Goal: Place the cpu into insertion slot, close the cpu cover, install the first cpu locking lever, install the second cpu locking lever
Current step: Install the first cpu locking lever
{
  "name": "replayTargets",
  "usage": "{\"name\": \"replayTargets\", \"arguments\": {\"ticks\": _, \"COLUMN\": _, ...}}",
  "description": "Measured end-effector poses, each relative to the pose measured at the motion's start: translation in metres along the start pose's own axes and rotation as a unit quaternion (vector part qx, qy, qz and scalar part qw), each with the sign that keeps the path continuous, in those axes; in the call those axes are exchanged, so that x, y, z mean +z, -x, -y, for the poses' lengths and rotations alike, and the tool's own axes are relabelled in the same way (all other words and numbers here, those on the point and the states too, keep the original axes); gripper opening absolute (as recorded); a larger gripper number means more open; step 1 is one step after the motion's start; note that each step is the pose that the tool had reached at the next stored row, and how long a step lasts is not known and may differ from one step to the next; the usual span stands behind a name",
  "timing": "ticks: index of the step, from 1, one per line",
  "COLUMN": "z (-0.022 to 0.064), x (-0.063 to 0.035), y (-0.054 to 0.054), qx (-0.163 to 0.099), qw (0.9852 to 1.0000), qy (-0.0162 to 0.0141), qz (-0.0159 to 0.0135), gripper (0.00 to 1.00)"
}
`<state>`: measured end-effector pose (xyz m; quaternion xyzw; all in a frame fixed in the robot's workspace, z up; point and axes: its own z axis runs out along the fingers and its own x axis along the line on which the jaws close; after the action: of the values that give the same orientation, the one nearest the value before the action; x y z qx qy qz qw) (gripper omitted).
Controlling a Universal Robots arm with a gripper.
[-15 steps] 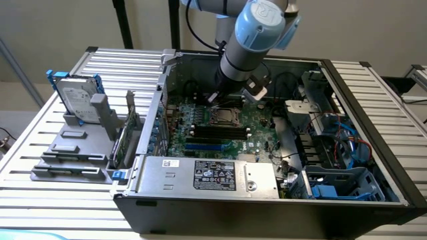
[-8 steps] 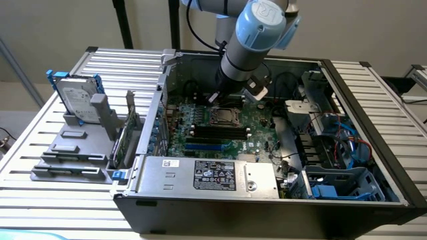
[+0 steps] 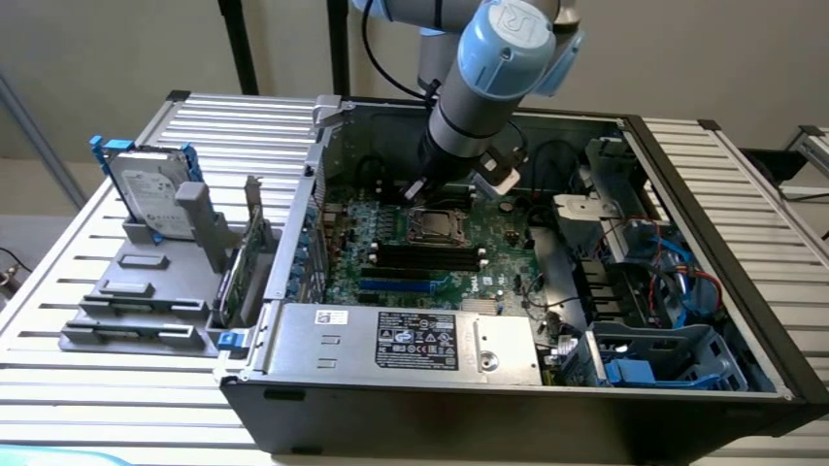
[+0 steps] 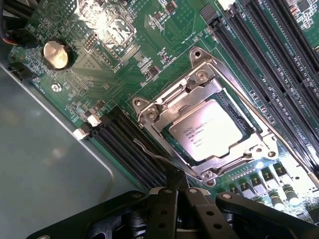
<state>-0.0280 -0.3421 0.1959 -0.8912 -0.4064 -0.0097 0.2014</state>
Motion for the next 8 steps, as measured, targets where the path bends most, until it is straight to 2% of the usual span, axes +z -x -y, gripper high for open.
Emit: {"name": "replayTargets", "arguments": {"ticks": 8, "z": 0.0006, "x": 0.0001, "y": 0.0005, "qx": 0.002, "qw": 1.0, "qy": 0.0003, "qz": -0.0008, "gripper": 0.11}}
